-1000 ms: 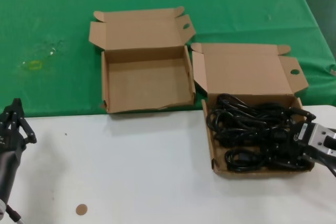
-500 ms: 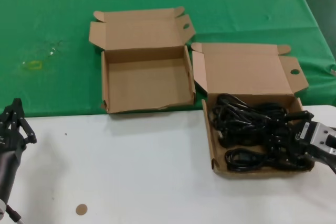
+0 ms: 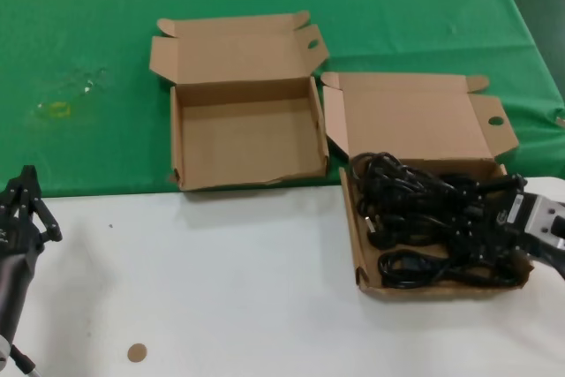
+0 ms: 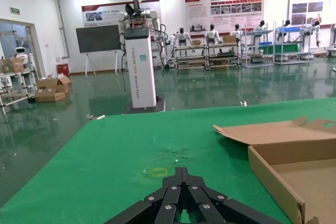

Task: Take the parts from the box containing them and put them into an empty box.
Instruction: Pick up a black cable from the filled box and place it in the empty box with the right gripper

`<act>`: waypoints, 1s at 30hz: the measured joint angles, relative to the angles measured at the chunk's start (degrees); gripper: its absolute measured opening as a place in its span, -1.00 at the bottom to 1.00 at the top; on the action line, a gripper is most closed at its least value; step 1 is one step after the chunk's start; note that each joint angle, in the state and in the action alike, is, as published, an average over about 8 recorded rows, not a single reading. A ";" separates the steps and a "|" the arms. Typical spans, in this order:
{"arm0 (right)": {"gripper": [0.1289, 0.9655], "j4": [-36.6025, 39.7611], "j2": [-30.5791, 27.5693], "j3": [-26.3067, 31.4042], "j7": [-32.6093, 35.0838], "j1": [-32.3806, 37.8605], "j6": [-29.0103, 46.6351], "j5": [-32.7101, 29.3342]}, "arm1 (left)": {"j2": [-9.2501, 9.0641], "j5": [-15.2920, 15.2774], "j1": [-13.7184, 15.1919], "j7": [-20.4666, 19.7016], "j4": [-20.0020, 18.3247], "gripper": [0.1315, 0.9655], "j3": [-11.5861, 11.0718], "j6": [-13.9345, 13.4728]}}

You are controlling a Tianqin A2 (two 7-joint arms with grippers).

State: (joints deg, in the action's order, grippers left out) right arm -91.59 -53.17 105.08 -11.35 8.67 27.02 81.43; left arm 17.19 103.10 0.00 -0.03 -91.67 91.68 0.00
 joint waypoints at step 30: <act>-0.76 14.89 28.66 10.18 -1.70 31.24 9.78 -19.18 | 0.00 0.01 0.00 0.01 0.00 -0.97 0.00 0.00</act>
State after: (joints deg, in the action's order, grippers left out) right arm -76.70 -24.51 115.25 -13.05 39.91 36.80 62.25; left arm 17.19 103.11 0.00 -0.02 -91.67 91.68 0.00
